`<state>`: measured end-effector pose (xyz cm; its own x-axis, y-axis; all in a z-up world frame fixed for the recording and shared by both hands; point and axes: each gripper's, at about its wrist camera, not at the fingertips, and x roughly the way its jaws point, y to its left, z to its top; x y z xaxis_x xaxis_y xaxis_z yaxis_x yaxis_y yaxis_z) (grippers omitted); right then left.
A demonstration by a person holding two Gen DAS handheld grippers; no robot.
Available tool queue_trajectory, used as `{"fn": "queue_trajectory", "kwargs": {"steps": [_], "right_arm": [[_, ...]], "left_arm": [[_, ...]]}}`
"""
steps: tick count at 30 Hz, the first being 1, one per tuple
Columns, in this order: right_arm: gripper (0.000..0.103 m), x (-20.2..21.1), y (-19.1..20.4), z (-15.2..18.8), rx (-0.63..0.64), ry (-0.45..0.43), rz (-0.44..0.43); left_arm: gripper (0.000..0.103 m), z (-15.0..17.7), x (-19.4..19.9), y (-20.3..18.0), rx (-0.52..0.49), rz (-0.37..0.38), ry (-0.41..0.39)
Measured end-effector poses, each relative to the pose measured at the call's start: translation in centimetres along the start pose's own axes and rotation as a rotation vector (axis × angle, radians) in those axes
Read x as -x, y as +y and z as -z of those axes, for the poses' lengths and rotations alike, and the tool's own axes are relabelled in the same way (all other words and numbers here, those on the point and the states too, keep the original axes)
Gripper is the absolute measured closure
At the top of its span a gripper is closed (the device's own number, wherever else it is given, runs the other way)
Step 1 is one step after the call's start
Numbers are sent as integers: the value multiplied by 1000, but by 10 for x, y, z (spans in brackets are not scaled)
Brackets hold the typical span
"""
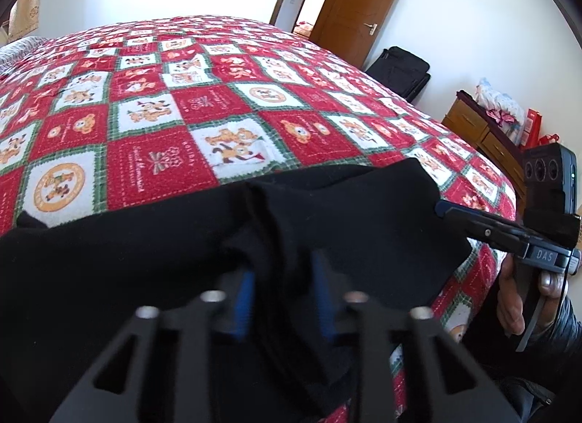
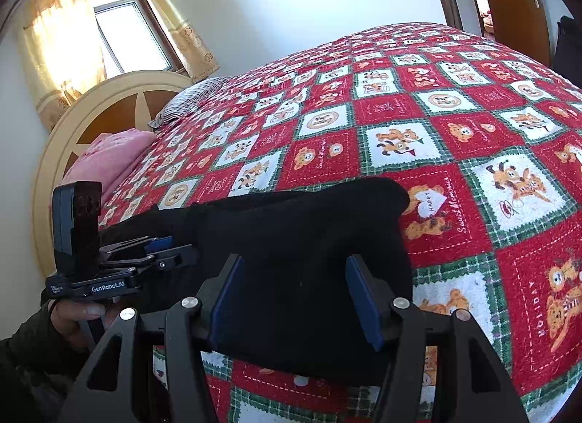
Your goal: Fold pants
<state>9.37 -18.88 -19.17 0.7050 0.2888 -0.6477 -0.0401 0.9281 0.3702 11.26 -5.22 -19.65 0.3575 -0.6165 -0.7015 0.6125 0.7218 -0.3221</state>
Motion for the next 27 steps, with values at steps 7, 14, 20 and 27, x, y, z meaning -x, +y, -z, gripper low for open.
{"fn": "queue_trajectory", "kwargs": {"steps": [7, 14, 20, 27], "right_arm": [[43, 3, 3, 1, 9, -35, 1], [43, 10, 25, 2, 111, -78, -9], [43, 2, 46, 12, 239, -35, 22], [43, -1, 89, 26, 445, 14, 9]], "left_arm": [[89, -8, 28, 0, 28, 38, -76], [88, -7, 20, 27, 71, -78, -25], [54, 6, 22, 27, 59, -117, -32], [28, 19, 57, 32, 56, -161, -103]]}}
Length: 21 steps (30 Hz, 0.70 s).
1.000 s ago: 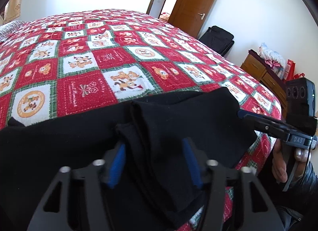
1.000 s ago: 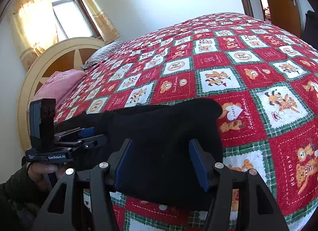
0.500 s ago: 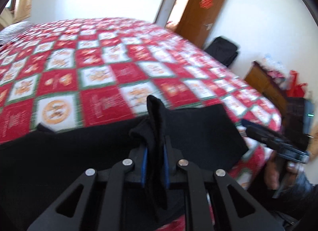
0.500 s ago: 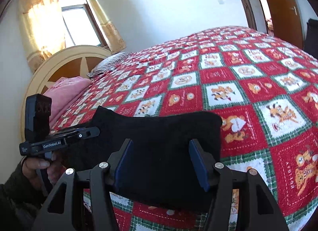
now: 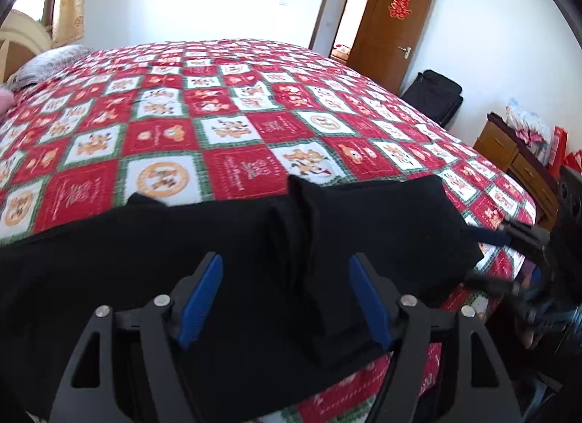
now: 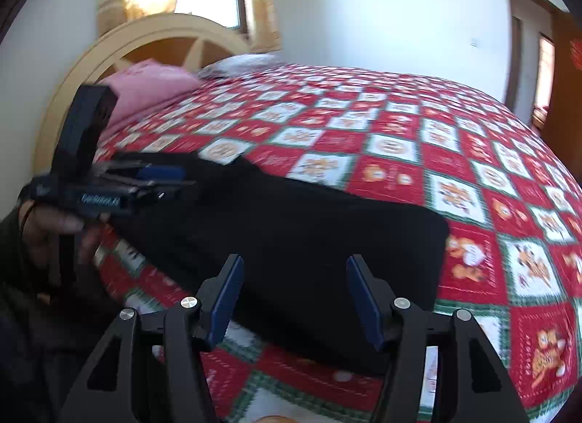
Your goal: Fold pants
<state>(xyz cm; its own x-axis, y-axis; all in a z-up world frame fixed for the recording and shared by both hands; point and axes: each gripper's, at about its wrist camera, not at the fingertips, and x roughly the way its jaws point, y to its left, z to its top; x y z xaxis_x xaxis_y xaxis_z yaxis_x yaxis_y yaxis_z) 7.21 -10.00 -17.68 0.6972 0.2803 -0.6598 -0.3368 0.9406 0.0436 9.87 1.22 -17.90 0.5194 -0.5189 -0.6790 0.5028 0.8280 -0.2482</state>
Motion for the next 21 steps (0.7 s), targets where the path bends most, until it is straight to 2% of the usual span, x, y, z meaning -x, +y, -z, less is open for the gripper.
{"fn": "queue_trajectory", "kwargs": {"steps": [4, 6, 8, 10, 12, 14, 17, 21], "right_arm": [[43, -16, 43, -1, 166, 41, -29], [45, -29, 63, -2, 245, 59, -25], [52, -46, 73, -5, 268, 81, -19], [53, -56, 74, -9, 248, 88, -14], [67, -68, 72, -12, 229, 110, -27], [70, -77, 74, -9, 245, 131, -12], [96, -73, 75, -8, 253, 124, -20], [100, -53, 77, -16, 249, 63, -38]], "left_arm": [[28, 3, 2, 16, 61, -20, -2], [25, 3, 2, 26, 106, -27, -6], [22, 3, 1, 29, 124, -38, -5], [21, 4, 0, 30, 135, -27, -4], [21, 5, -2, 29, 136, -26, 4], [21, 6, -5, 29, 139, -18, 17], [21, 7, -5, 29, 142, -17, 23], [21, 5, 3, 30, 145, -25, -6]]}}
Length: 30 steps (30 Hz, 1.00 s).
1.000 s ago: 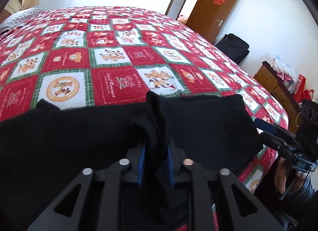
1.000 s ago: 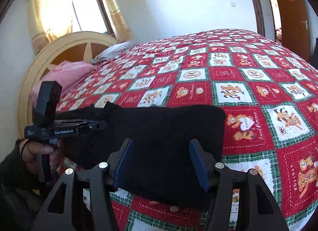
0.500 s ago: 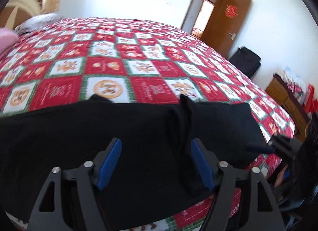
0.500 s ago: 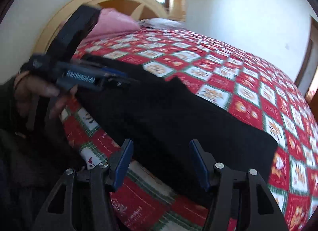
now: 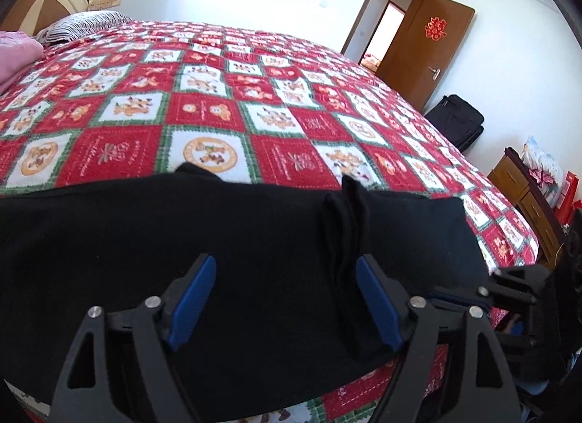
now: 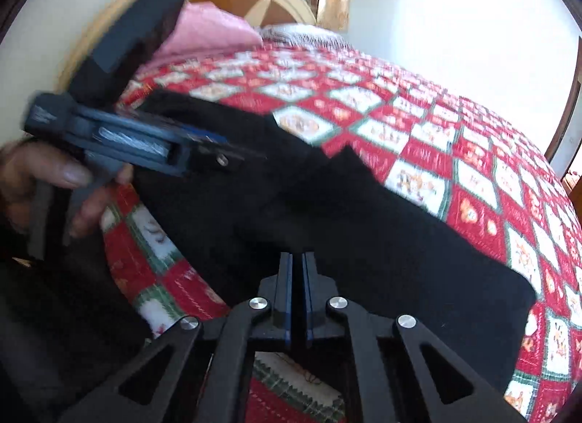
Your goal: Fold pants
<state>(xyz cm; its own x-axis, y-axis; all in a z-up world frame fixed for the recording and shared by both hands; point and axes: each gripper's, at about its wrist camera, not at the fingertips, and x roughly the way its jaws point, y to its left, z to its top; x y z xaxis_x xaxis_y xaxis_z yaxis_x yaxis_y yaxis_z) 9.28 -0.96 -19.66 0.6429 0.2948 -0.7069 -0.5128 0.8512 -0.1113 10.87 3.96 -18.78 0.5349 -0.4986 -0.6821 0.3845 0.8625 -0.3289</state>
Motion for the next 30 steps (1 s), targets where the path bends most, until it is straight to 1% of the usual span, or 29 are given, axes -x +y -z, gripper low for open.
{"fn": "queue_trajectory", "kwargs": {"steps": [3, 5, 8, 9, 12, 14, 16, 17, 18, 20, 22, 23, 24, 25, 26, 28, 29, 30], "right_arm": [[103, 8, 8, 0, 33, -13, -16], [103, 2, 13, 5, 45, 8, -37], [103, -21, 19, 18, 62, 76, -34], [103, -23, 19, 21, 59, 81, -38], [102, -13, 19, 16, 71, 58, -36], [100, -2, 21, 12, 88, 12, -10], [76, 1, 23, 11, 103, 0, 8], [54, 1, 24, 10, 106, -1, 10], [51, 1, 23, 10, 95, -4, 1], [51, -2, 20, 9, 71, -8, -10], [52, -7, 17, 7, 69, 10, 14], [54, -9, 16, 6, 65, 5, 21], [59, -10, 14, 4, 53, 6, 11], [60, -12, 12, 3, 45, 6, 7], [61, -14, 10, 1, 43, 7, 22], [73, -20, 9, -2, 52, 18, 38], [87, -24, 8, -2, 52, 26, 35], [97, -25, 8, -1, 51, 31, 37]], "left_arm": [[21, -1, 1, 0, 3, -1, -7], [21, 1, -2, -2, -6, -1, 4], [21, 3, -6, -5, -19, 3, 14], [21, 3, -7, -6, -22, 3, 16], [21, 3, -7, -4, -16, -9, 14], [21, 3, -6, 0, 0, -12, 10], [21, 2, -6, 1, 3, -17, 11], [21, 2, -6, 2, 7, -17, 11], [21, 2, -7, 3, 11, -17, 12], [21, 2, -8, 5, 18, -19, 15], [21, 3, -9, 6, 24, -19, 17], [21, 3, -9, 6, 24, -19, 17], [21, 3, -9, 6, 23, -19, 17], [21, 3, -9, 7, 24, -19, 17], [21, 3, -10, 7, 25, -19, 17], [21, 3, -10, 8, 24, -18, 17], [21, 3, -10, 8, 24, -17, 17], [21, 3, -10, 9, 26, -17, 17]]}}
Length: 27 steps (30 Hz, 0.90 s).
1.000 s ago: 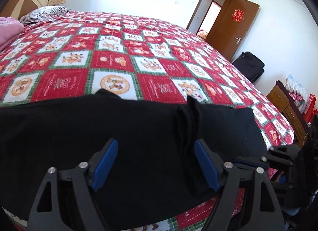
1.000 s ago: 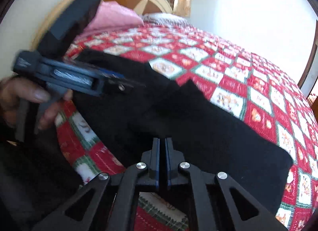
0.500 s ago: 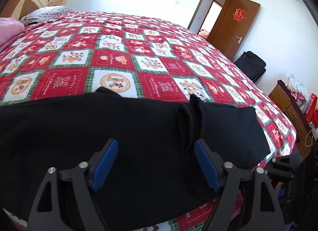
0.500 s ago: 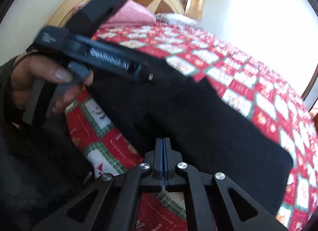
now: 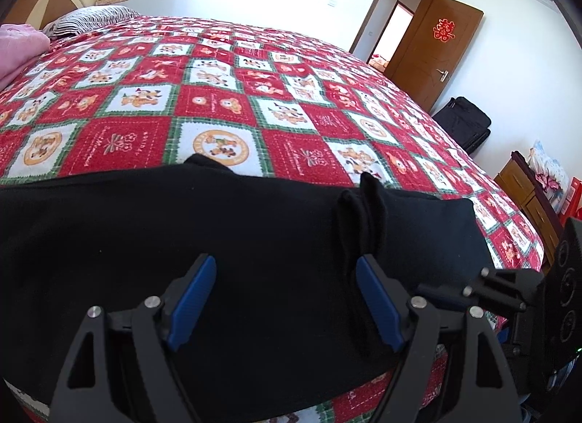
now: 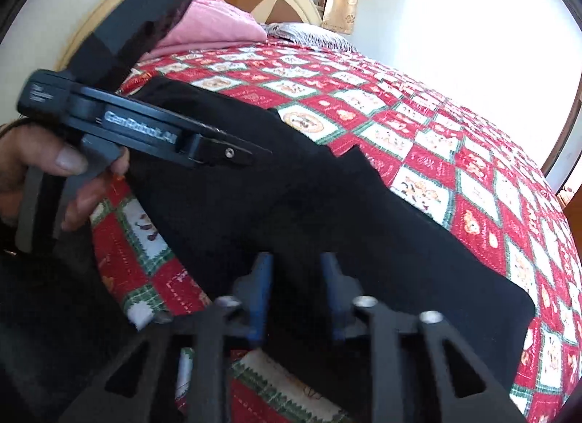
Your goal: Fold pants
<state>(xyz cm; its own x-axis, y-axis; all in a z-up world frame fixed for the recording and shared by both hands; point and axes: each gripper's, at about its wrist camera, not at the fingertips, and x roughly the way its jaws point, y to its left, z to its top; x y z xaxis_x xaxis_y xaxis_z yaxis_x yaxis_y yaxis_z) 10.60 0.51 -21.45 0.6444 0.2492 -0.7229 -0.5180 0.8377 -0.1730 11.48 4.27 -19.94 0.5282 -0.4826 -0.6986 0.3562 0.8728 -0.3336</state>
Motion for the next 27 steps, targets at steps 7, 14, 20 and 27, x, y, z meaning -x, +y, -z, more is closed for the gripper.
{"fn": "queue_trajectory", "kwargs": {"steps": [7, 14, 20, 27], "right_arm": [[101, 31, 5, 1, 11, -45, -34], [100, 5, 9, 14, 32, -10, -27], [53, 29, -17, 11, -68, -20, -71], [52, 51, -82, 32, -287, -34, 4]], "left_arm": [[21, 0, 0, 0, 10, -6, -7], [14, 0, 0, -11, -35, -10, -8], [12, -2, -2, -40, -129, 20, -13], [9, -4, -29, -42, -188, -134, 33]]}}
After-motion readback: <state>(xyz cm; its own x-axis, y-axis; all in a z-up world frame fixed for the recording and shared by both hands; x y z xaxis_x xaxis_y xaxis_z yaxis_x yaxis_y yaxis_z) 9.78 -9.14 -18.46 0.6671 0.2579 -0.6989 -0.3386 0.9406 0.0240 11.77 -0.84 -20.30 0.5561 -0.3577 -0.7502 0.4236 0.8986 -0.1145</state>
